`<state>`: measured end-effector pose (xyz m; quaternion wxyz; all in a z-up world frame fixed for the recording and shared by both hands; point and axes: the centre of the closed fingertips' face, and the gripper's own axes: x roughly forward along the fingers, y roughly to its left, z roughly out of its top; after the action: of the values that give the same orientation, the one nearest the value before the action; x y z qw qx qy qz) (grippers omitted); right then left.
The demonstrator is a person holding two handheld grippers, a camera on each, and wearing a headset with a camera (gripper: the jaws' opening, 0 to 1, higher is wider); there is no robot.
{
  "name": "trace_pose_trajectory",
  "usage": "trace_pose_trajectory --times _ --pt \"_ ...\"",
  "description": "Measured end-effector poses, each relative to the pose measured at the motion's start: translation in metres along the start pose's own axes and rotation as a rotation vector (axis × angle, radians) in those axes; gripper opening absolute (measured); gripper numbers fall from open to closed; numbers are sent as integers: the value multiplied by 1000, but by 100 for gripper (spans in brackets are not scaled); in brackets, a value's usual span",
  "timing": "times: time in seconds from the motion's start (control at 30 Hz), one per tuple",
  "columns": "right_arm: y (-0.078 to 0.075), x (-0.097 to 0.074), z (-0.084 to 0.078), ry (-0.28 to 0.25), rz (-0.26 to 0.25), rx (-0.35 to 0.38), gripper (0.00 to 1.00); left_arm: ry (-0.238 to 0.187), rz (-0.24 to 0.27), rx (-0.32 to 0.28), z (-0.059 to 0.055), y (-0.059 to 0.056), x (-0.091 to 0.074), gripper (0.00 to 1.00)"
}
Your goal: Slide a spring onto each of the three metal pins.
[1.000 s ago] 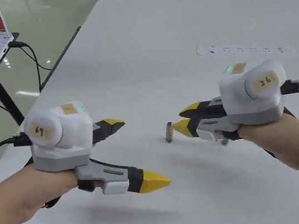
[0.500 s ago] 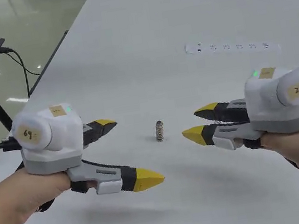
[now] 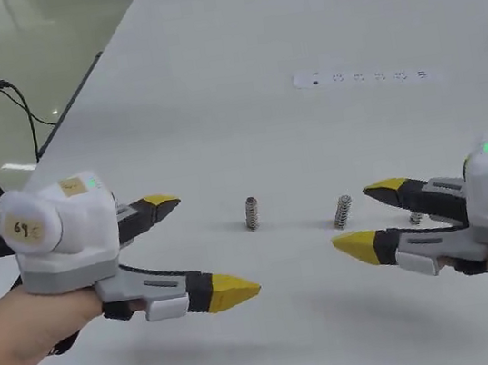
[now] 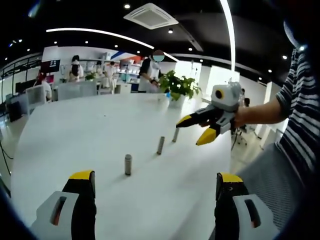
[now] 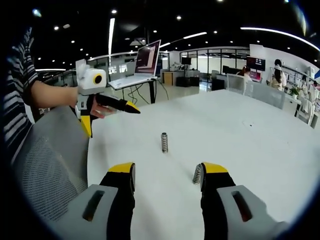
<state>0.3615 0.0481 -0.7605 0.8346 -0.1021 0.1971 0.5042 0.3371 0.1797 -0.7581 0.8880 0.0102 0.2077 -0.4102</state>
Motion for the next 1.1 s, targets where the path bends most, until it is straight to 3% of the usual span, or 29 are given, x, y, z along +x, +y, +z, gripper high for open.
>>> trace_pose_trajectory --times 0.13,0.27,0.47,0.6,0.77,0.93,1.1 --pt "-1 -10 -5 1 -20 -13 53 -13 -9 4 3 -5 0 98" --pt "-8 -20 -12 -17 -51 35 57 -25 -6 18 6 -7 -2 98" --pt "-19 -33 -16 -25 -102 60 67 -31 -4 23 6 -8 -4 98" --pt "-28 -42 -22 -20 -126 66 74 -61 0 6 11 -7 -6 98" --pt "-32 -50 -26 -22 -140 83 82 -56 -6 18 8 -8 -6 98" --pt "-37 -56 -38 9 -149 70 86 -56 -10 21 7 -10 -8 98" --pt "-45 -63 -42 9 -170 93 90 -24 3 36 -1 -6 -11 98"
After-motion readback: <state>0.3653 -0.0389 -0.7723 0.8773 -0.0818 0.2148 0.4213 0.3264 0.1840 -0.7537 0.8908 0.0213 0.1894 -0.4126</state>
